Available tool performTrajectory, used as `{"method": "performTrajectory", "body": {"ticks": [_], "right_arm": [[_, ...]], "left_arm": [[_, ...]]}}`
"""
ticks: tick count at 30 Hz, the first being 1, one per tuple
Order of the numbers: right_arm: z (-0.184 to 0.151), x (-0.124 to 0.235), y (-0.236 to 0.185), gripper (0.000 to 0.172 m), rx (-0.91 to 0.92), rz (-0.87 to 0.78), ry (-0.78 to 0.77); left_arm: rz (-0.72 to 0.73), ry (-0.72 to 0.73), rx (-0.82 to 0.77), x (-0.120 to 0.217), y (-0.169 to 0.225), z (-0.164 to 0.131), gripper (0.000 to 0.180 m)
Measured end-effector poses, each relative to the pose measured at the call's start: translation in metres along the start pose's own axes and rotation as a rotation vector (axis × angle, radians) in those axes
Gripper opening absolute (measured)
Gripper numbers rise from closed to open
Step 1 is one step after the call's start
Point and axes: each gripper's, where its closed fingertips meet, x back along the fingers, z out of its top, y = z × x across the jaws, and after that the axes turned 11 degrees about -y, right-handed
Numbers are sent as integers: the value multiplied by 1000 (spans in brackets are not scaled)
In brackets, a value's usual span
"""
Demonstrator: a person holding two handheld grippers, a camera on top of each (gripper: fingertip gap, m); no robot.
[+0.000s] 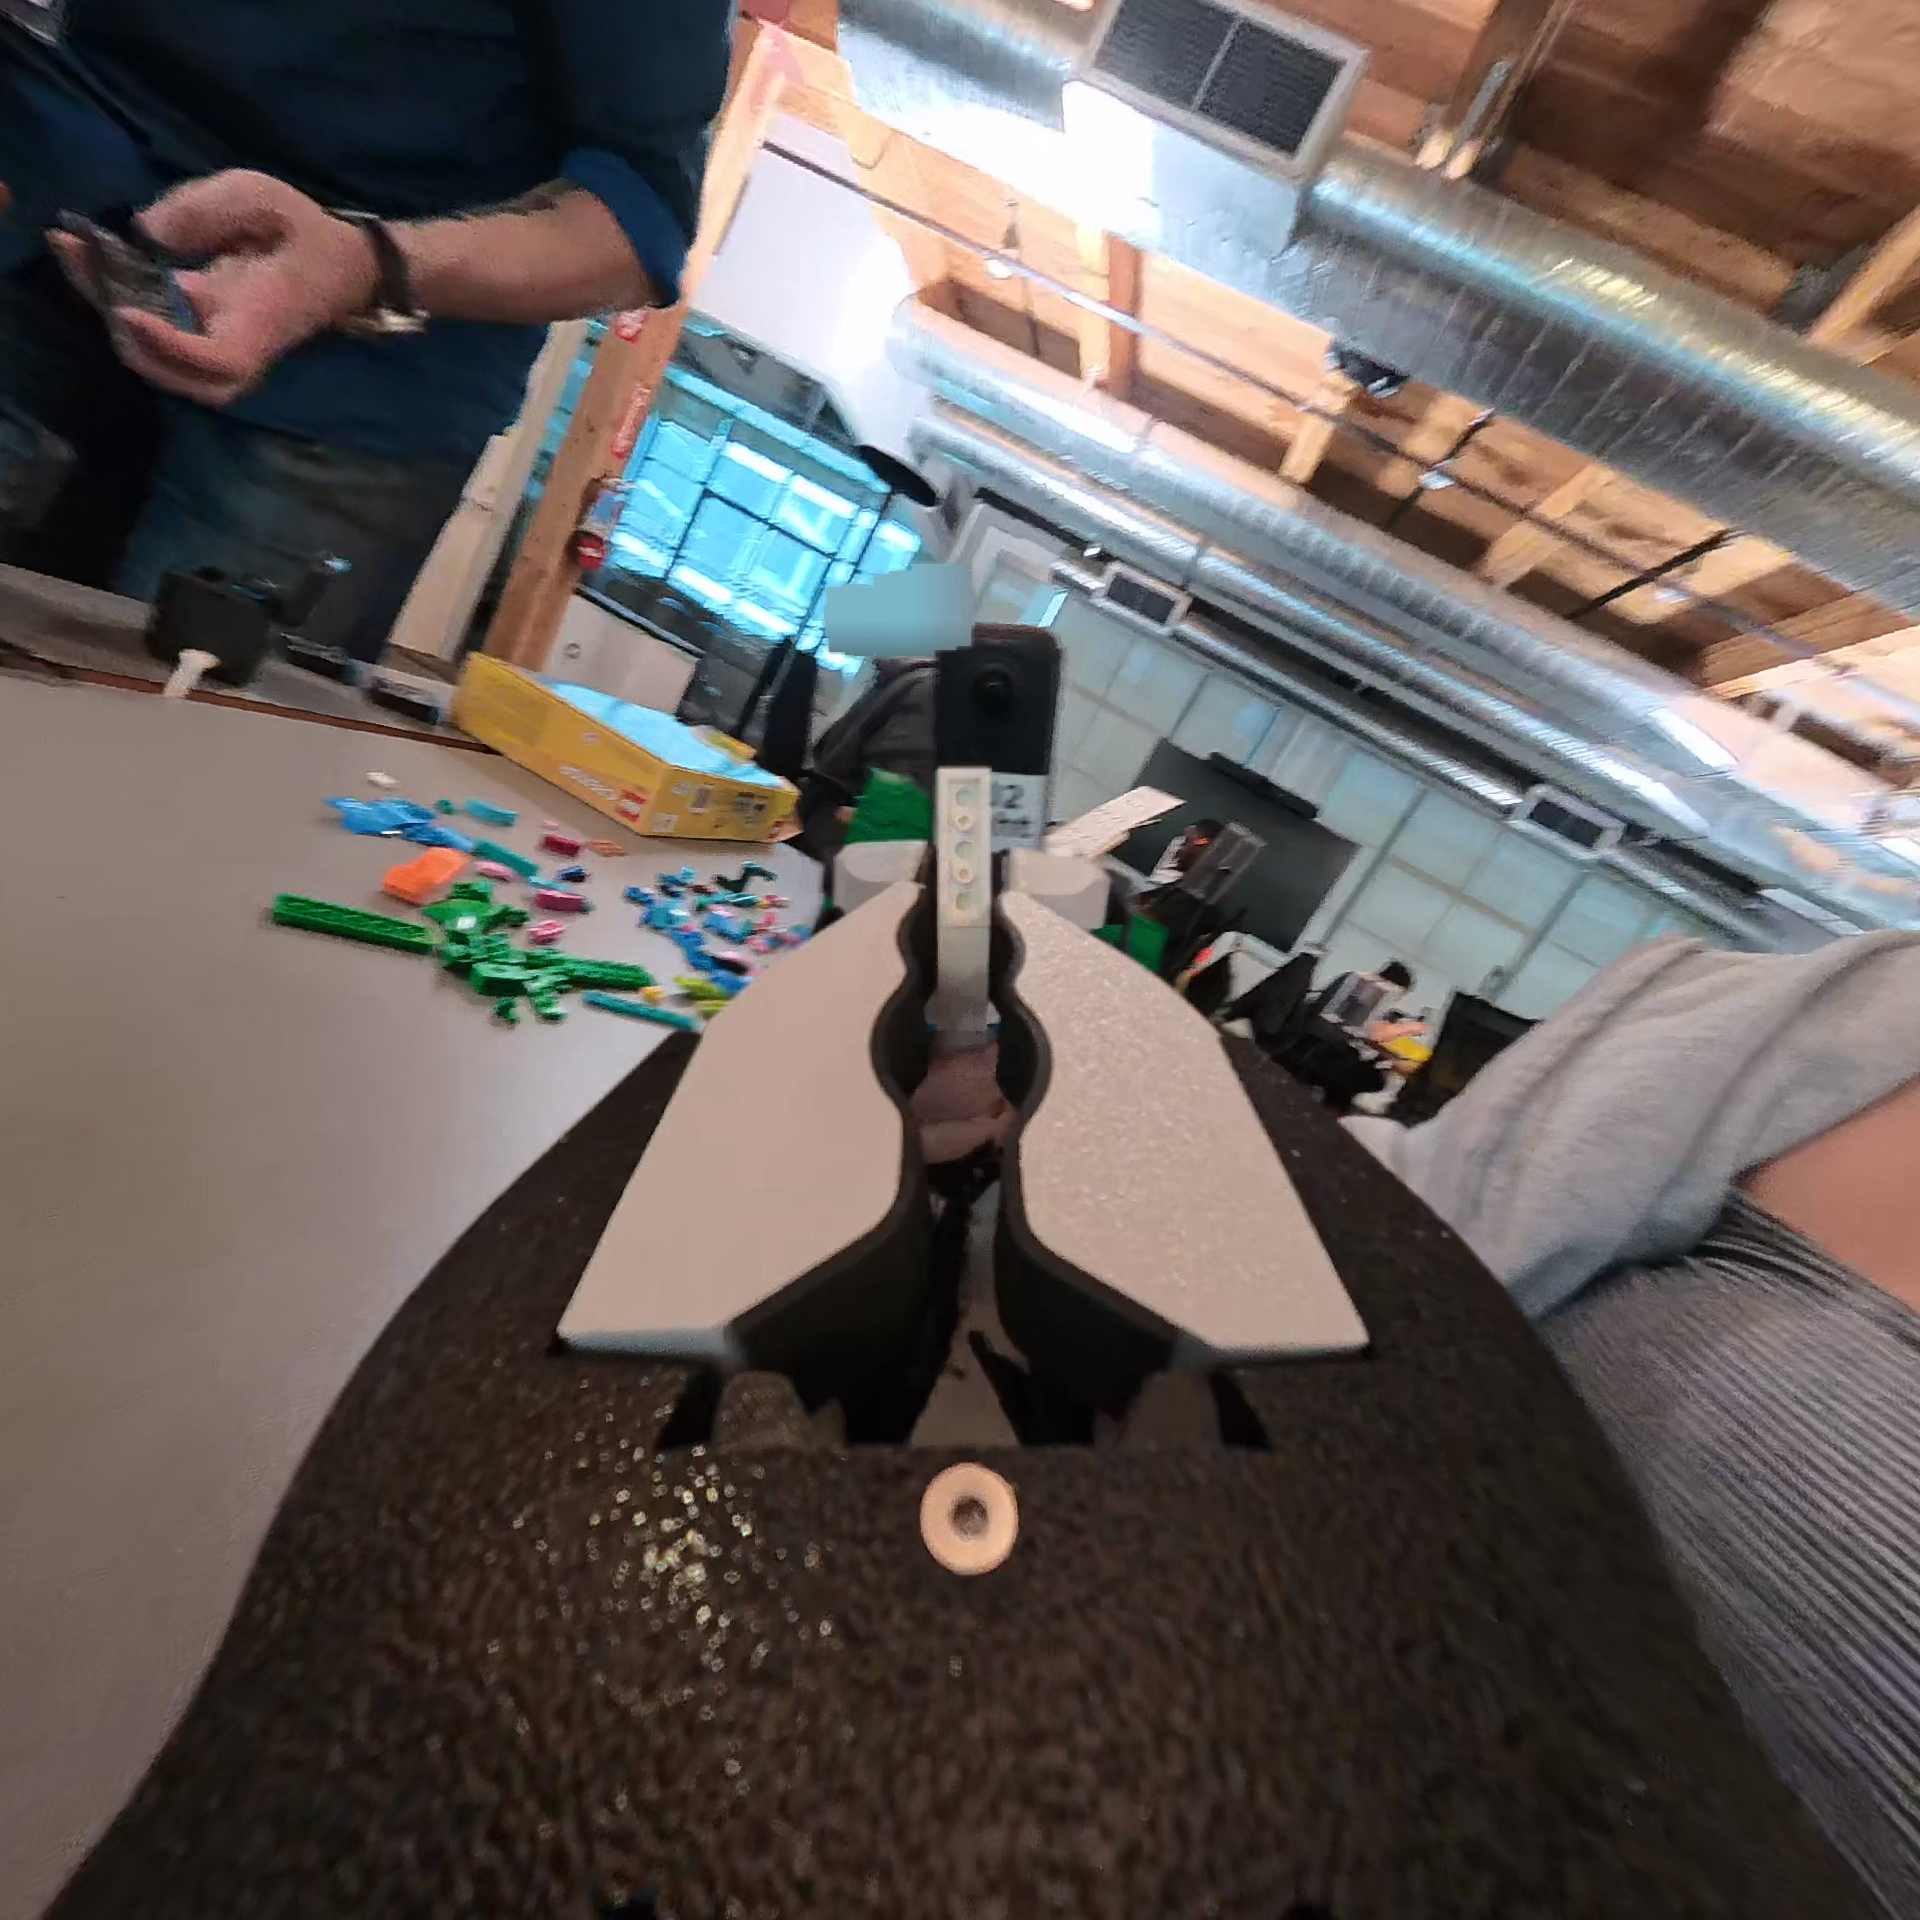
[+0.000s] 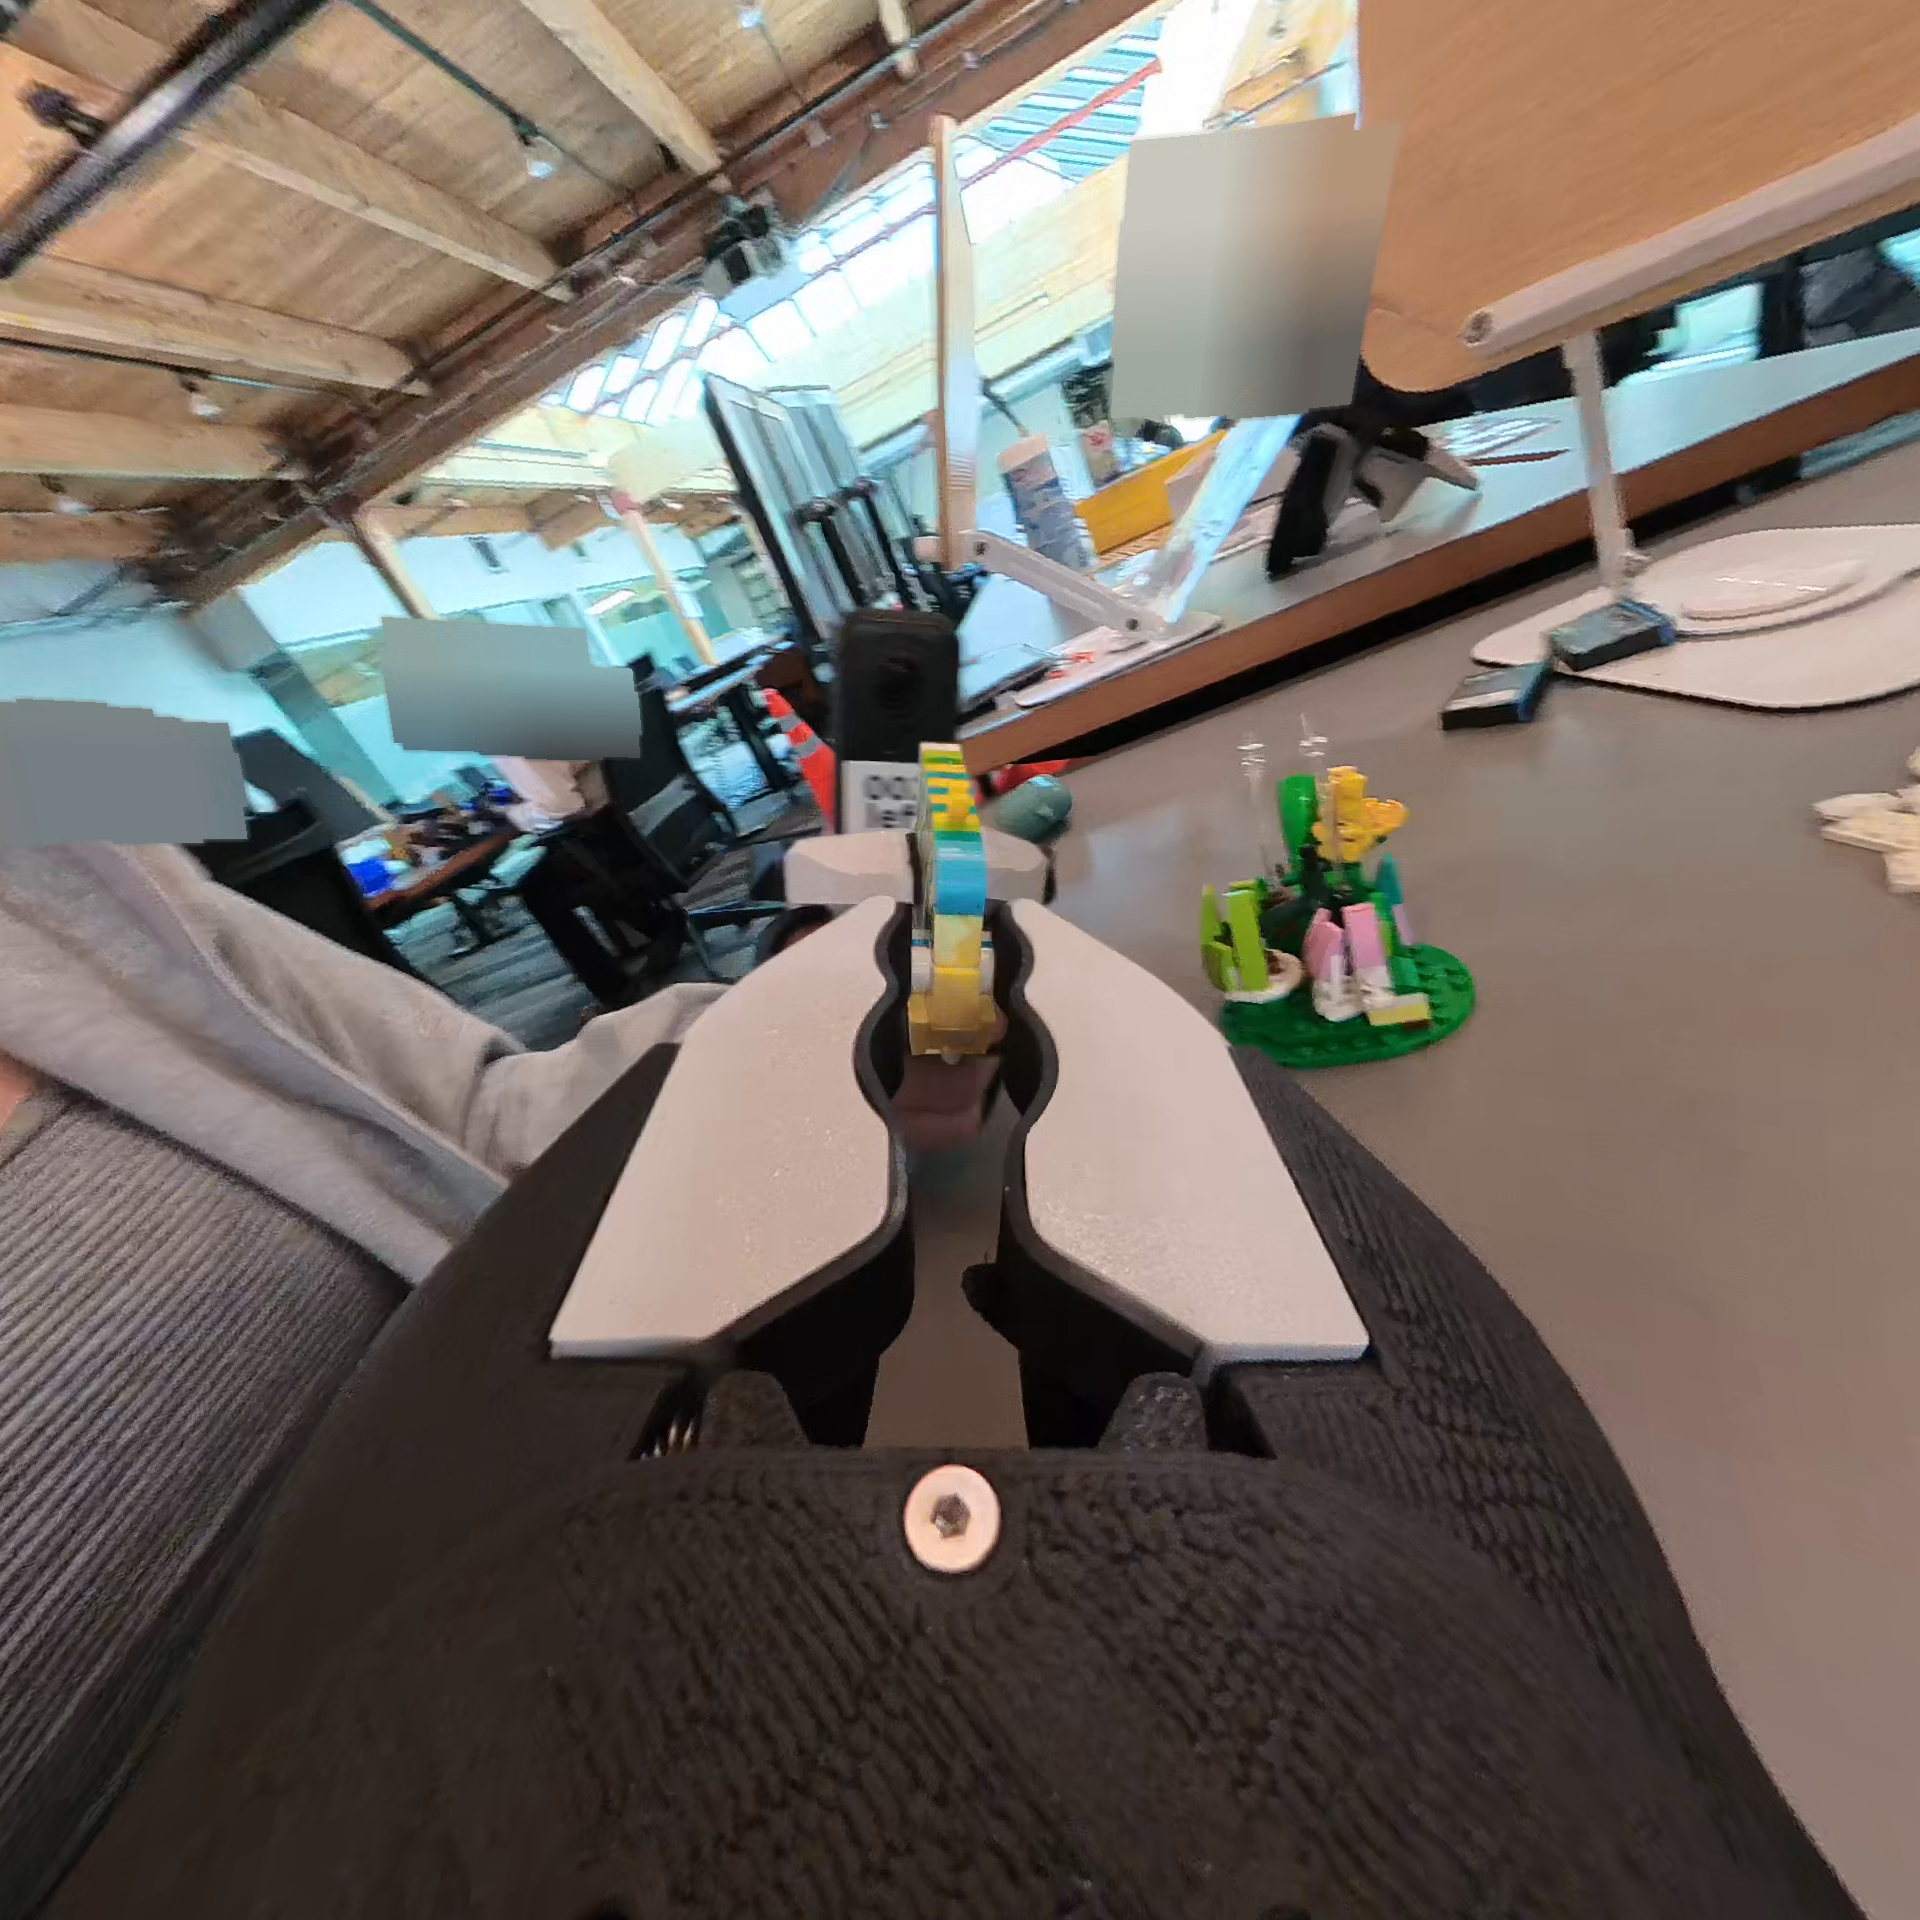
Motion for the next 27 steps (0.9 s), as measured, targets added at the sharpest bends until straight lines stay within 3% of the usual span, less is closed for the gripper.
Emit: {"method": "performTrajectory", "body": {"ticks": [5,12,14,16,20,23,27], "right_arm": [[10,8,-33,13,-94,319,89],[4,15,-29,13,-127,396,81],[-2,13,-11,13,-90,238,27],[-14,17,22,13,-22,-27,-89],[-63,46,82,14,69,-484,-489],[-91,53,92,14,49,-548,-672],[-95,53,97,19,69,-599,-700]], "left_arm": [[-274,51,162,-4,26,5,8],[-281,27,253,-9,19,-2,8],[-155,19,241,-5,1,-4,8],[52,-30,155,3,-22,-8,9],[251,-113,32,14,-40,-11,8],[235,-124,38,10,-39,-15,8],[163,-107,48,4,-30,-15,8]]}}
